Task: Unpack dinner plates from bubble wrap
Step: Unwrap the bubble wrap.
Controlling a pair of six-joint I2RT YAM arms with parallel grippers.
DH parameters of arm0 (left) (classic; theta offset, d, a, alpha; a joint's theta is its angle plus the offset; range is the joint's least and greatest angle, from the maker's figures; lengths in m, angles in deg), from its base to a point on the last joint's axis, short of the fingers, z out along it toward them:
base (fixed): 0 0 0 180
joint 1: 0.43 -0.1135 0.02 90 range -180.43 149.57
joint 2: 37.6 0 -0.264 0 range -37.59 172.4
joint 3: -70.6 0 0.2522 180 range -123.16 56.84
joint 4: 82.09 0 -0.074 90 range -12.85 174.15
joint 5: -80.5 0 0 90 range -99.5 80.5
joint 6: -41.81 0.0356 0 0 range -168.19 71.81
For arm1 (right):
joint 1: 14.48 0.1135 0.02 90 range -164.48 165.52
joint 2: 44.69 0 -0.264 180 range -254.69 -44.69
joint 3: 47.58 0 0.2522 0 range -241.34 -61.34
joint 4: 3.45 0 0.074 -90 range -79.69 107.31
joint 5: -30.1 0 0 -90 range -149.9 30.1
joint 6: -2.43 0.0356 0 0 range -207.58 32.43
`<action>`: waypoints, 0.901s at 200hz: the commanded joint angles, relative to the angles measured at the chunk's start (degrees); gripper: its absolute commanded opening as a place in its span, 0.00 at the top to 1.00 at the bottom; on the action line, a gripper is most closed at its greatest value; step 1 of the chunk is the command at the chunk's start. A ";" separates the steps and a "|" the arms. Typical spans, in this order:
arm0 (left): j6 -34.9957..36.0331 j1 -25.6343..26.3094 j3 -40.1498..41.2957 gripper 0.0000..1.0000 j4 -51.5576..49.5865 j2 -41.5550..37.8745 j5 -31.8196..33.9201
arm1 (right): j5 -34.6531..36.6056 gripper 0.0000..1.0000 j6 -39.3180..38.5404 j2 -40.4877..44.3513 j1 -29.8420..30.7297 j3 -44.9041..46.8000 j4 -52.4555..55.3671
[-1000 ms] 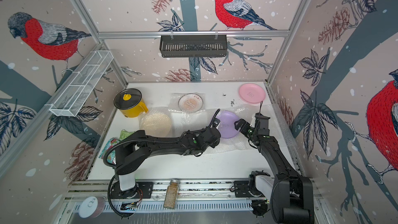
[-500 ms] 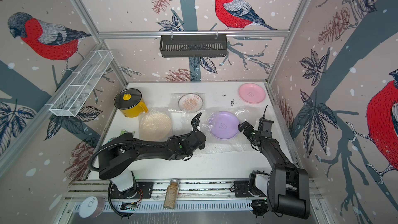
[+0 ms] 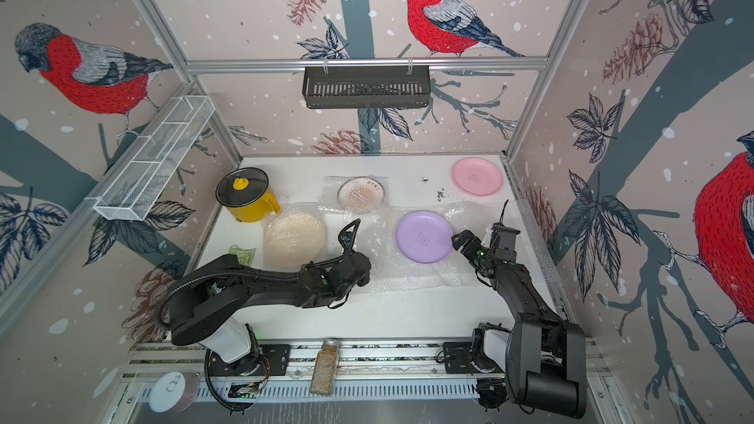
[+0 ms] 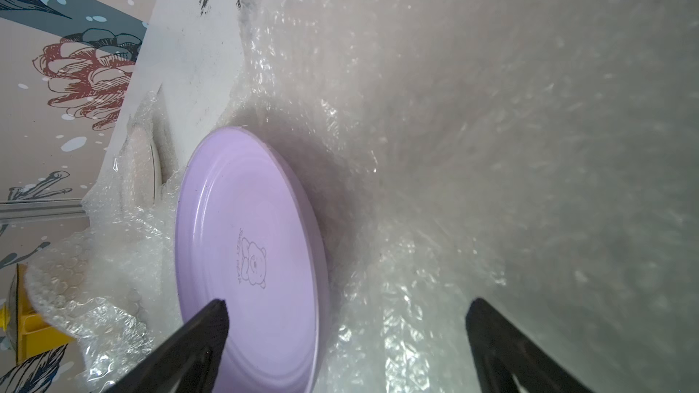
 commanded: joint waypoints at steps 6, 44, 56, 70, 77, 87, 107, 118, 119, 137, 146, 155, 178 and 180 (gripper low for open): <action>-2.62 -1.25 2.77 0.57 0.85 -2.79 -0.22 | 0.61 0.01 -0.80 0.30 -0.04 -0.73 -0.09; -1.85 -4.77 6.96 0.49 -1.35 -11.68 -4.46 | 0.52 0.01 -1.84 1.36 0.04 -1.95 1.58; 0.51 -7.23 7.64 0.40 -1.90 -16.31 -8.46 | 0.35 0.01 -2.25 2.32 0.32 -2.37 2.42; 4.77 -9.45 6.73 0.24 -2.88 -21.46 -13.60 | 0.80 0.01 -2.72 3.93 1.28 -2.91 3.42; 7.55 -9.57 5.74 0.15 -3.12 -23.61 -15.57 | 1.11 0.01 -2.82 4.75 2.14 -3.11 3.79; 10.85 -9.60 3.58 0.05 -3.95 -25.47 -19.21 | 1.68 0.01 -3.03 5.67 3.62 -3.51 4.21; 15.42 -9.58 -0.22 0.02 -1.77 -25.43 -30.94 | 3.68 0.01 -3.52 6.20 7.70 -4.05 4.78; 16.31 -9.61 -2.10 0.02 0.08 -23.19 -36.78 | 5.41 0.01 -3.67 5.54 9.50 -4.18 4.79; 16.36 -9.58 -2.21 0.02 0.27 -22.98 -37.23 | 5.60 0.01 -3.64 5.42 9.63 -4.23 4.80; 15.75 -9.58 -5.10 0.02 1.66 -17.74 -41.04 | 7.48 0.00 -4.10 2.91 11.10 -5.08 5.16; 15.36 -9.67 -6.16 0.02 2.81 -14.92 -41.52 | 7.97 0.01 -4.18 1.37 11.66 -5.49 5.08; 14.60 -9.86 -6.91 0.02 4.08 -12.15 -41.59 | 8.70 0.01 -4.27 0.04 12.23 -6.01 5.09; 11.84 -11.86 -8.31 0.02 7.86 -5.01 -44.75 | 9.20 0.02 -4.41 -2.74 13.81 -7.46 4.99; 11.70 -12.07 -8.41 0.02 8.02 -4.46 -45.03 | 9.31 0.02 -4.47 -2.90 13.98 -7.55 4.95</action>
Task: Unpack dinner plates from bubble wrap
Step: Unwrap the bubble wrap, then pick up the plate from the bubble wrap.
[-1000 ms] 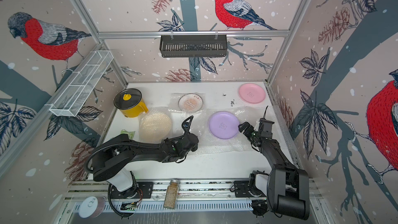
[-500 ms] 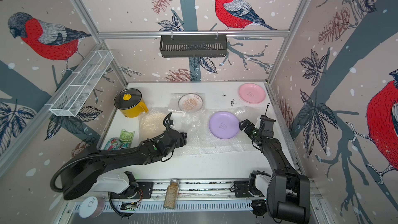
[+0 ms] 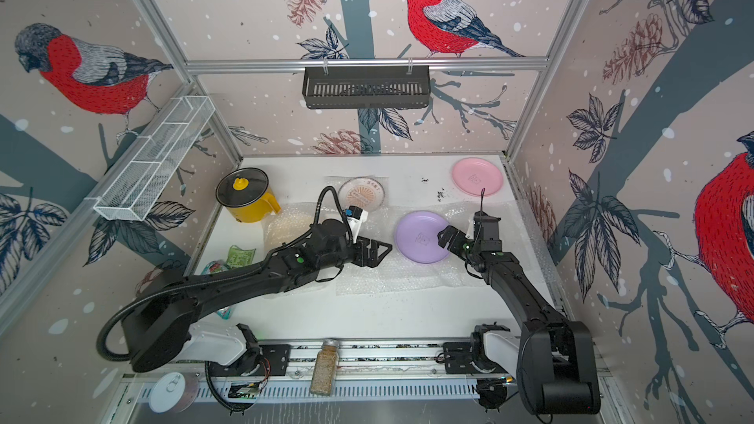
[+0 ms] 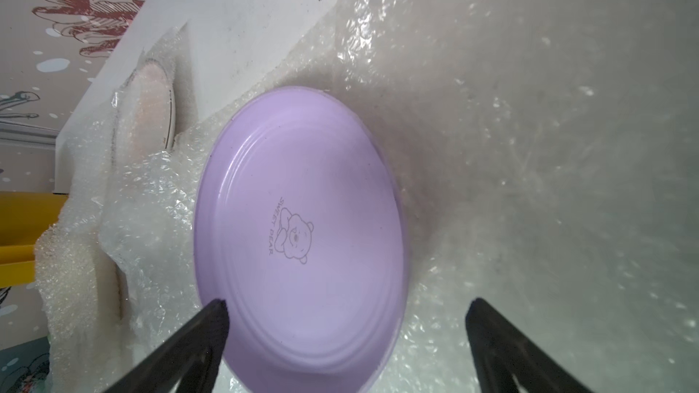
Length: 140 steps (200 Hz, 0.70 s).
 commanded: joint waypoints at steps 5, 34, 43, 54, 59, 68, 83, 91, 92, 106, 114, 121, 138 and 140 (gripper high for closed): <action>-2.51 -2.08 -1.41 0.02 6.42 6.03 -6.09 | 2.78 0.03 -1.19 -1.96 1.53 -1.59 -0.22; -2.90 -4.04 -1.76 0.02 8.77 11.96 -7.73 | 4.61 0.02 -1.34 -3.65 2.49 -2.98 -0.15; -2.75 -4.44 -1.60 0.02 9.19 13.26 -7.98 | 4.88 0.02 -1.57 -4.38 2.53 -3.41 -0.21; -2.77 -4.76 -0.98 0.02 9.51 14.48 -7.90 | 5.23 0.02 -1.80 -5.10 2.62 -3.84 -0.47; -2.88 -4.92 -0.79 0.02 9.53 15.05 -7.89 | 5.32 0.02 -1.92 -6.49 2.58 -4.05 -0.54; -2.82 -5.07 -0.11 0.02 9.49 15.49 -7.73 | 5.43 0.02 -2.11 -7.89 2.63 -4.57 -0.61; -3.19 -5.17 1.90 0.02 9.26 15.20 -6.56 | 5.52 0.02 -2.16 -9.74 2.73 -5.22 -0.98; -3.29 -5.17 3.03 0.02 9.04 14.63 -5.96 | 5.37 0.03 -2.08 -10.60 2.92 -5.52 -1.22; -3.27 -5.16 3.13 0.02 8.98 14.51 -5.88 | 5.36 0.04 -2.08 -10.71 2.88 -5.55 -1.31; -3.13 -5.16 4.78 0.02 7.58 13.83 -4.61 | 5.43 0.07 -2.33 -11.72 3.62 -6.13 -1.64; -2.94 -5.25 5.63 0.02 6.59 13.76 -3.92 | 6.08 0.08 -2.63 -12.19 4.33 -6.64 -1.66; -2.82 -5.41 6.33 0.02 6.00 13.74 -3.64 | 7.43 0.10 -2.69 -12.47 5.06 -7.02 -1.30; -3.01 -6.27 8.35 0.02 5.62 13.47 -3.68 | 9.18 0.13 -2.52 -13.34 5.64 -7.41 -1.06; -3.10 -6.40 8.51 0.02 5.64 13.39 -3.61 | 9.32 0.13 -2.51 -13.47 5.65 -7.49 -1.05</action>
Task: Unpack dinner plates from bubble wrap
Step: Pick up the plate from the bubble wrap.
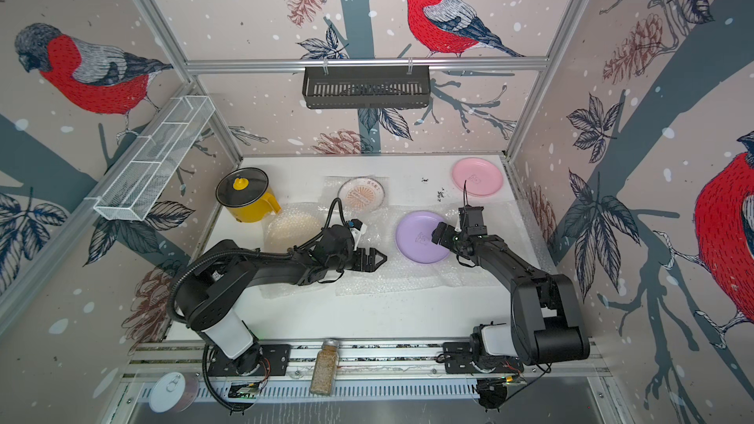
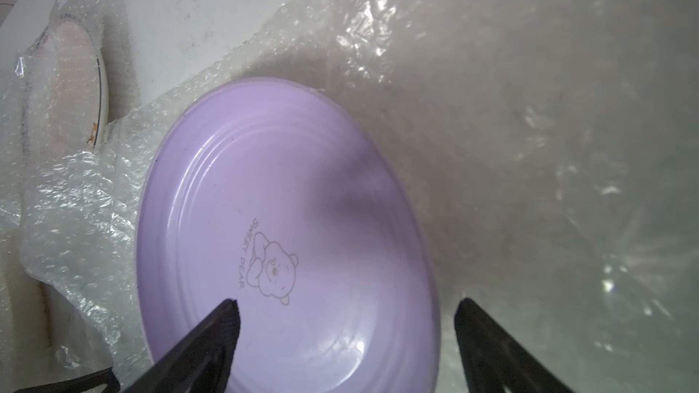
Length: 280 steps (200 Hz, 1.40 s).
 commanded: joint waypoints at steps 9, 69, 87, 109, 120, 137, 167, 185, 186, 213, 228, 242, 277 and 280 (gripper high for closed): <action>-0.81 -1.53 3.08 0.02 -4.40 -0.54 2.22 | 3.92 0.17 -0.95 -1.63 0.75 -0.94 -0.63; -0.48 -3.29 5.36 0.02 -5.46 -2.03 2.74 | 7.84 0.59 0.05 -4.90 3.70 -2.42 0.19; -0.62 -3.41 5.77 0.02 -5.07 -1.76 2.18 | 11.33 0.72 1.08 -4.50 4.70 -2.51 1.24; -1.09 -3.41 6.07 0.02 -4.20 -1.81 2.05 | 13.04 0.78 1.59 -4.18 4.71 -2.26 1.35; -1.25 -3.45 6.19 0.02 -3.93 -1.75 2.21 | 12.96 0.82 1.59 -4.40 4.72 -2.61 1.45; -1.45 -3.47 6.33 0.02 -3.49 -1.77 2.25 | 13.24 0.83 1.84 -4.88 4.80 -2.75 1.31; -1.56 -3.47 6.49 0.02 -3.29 -1.90 2.13 | 12.56 0.83 1.59 -6.83 4.75 -3.59 1.52; -1.60 -3.47 6.60 0.02 -3.25 -1.90 2.25 | 12.96 0.87 1.76 -7.64 4.80 -3.76 1.40; -1.55 -3.47 6.60 0.02 -3.26 -1.95 2.24 | 12.98 0.87 1.76 -7.67 4.80 -3.77 1.43; -1.67 -3.47 6.69 0.02 -2.95 -1.86 2.22 | 12.23 0.94 2.03 -8.53 4.93 -4.20 1.49; -1.54 -3.52 6.61 0.02 -3.00 -1.80 2.31 | 12.30 0.95 2.49 -7.85 5.32 -4.62 2.01; -1.36 -3.47 6.36 0.02 -3.03 -1.46 2.51 | 11.99 0.96 3.07 -6.92 5.41 -5.93 3.79; -1.26 -3.47 6.16 0.02 -3.08 -1.65 2.57 | 12.14 0.97 4.41 -1.92 5.20 -10.68 9.78; -1.29 -3.47 6.22 0.02 -3.15 -1.77 2.57 | 12.41 0.97 4.66 -1.32 5.05 -10.92 10.13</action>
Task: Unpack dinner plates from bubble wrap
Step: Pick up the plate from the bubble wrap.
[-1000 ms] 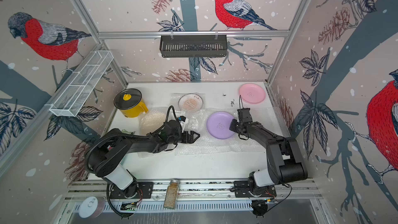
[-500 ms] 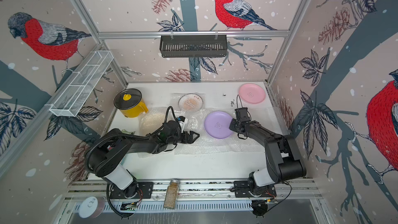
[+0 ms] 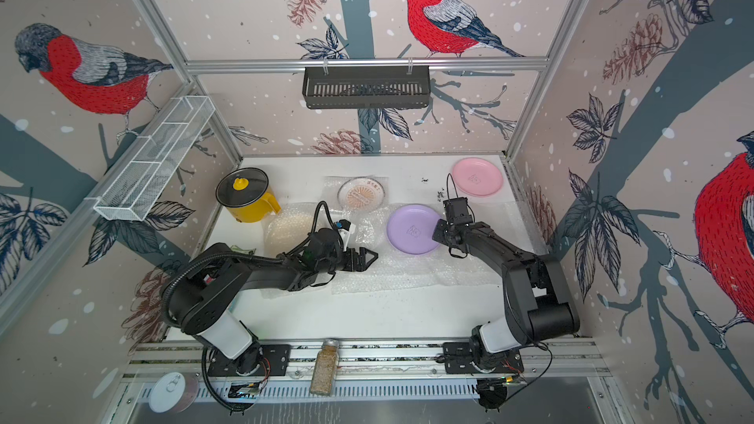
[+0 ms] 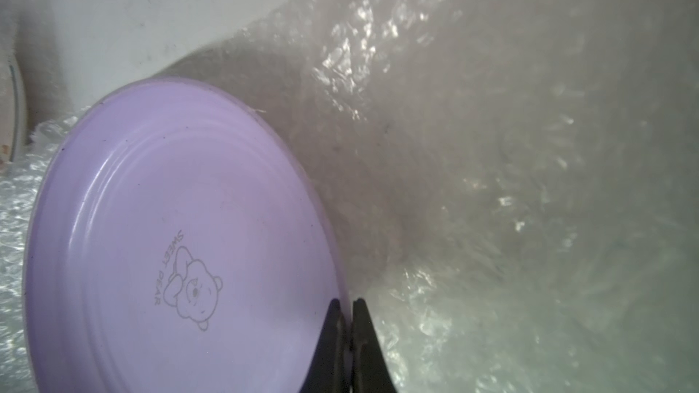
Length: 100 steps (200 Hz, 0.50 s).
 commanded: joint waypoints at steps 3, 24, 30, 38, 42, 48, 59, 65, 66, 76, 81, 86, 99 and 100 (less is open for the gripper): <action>-0.78 -0.19 0.39 0.02 -9.30 0.26 2.36 | 1.16 0.97 2.34 4.05 -0.54 -2.53 4.06; -0.62 -0.19 0.87 0.02 -9.09 -0.71 2.22 | 3.20 0.97 2.93 6.79 -3.32 -4.78 5.06; -0.54 -0.19 0.96 0.02 -9.37 -0.96 2.42 | 3.20 0.97 3.18 6.75 -4.70 -5.75 5.19; -0.27 -0.19 0.91 0.02 -9.86 -1.25 2.40 | 2.26 0.98 3.29 6.32 -6.96 -7.23 5.44; -0.11 -0.22 0.97 0.02 -9.87 -1.35 2.18 | 2.03 0.97 3.47 5.88 -8.23 -8.21 5.73; 0.09 -0.20 0.92 0.02 -9.81 -1.61 1.53 | 2.20 0.98 3.71 5.08 -10.12 -9.87 6.38; 0.26 -0.19 0.83 0.02 -9.67 -2.15 0.35 | 2.47 0.98 4.39 3.08 -13.49 -12.80 7.18; 0.41 -0.19 0.76 0.02 -9.58 -2.53 -0.27 | 2.11 0.98 4.81 1.80 -15.36 -14.47 7.59; 0.44 -0.24 0.69 0.02 -9.54 -2.65 -0.36 | 1.97 0.98 4.94 1.54 -15.65 -14.77 7.58; 0.66 -0.20 0.17 0.02 -9.84 -3.41 -1.03 | 1.75 0.97 5.88 -0.68 -18.44 -17.67 8.08; 0.81 -0.20 -0.20 0.02 -10.25 -3.90 -1.22 | 2.22 0.97 6.43 -1.73 -19.59 -18.95 8.09; 0.95 -0.19 -0.53 0.02 -10.72 -4.32 -1.38 | 2.60 0.98 6.96 -2.70 -20.73 -20.08 7.90; 1.17 -0.20 -1.52 0.02 -11.02 -5.80 -2.66 | 2.75 0.97 8.50 -5.63 -23.36 -22.86 7.46; 1.12 -0.20 -1.64 0.02 -10.96 -5.80 -2.79 | 2.87 0.97 8.59 -5.91 -23.52 -23.14 7.47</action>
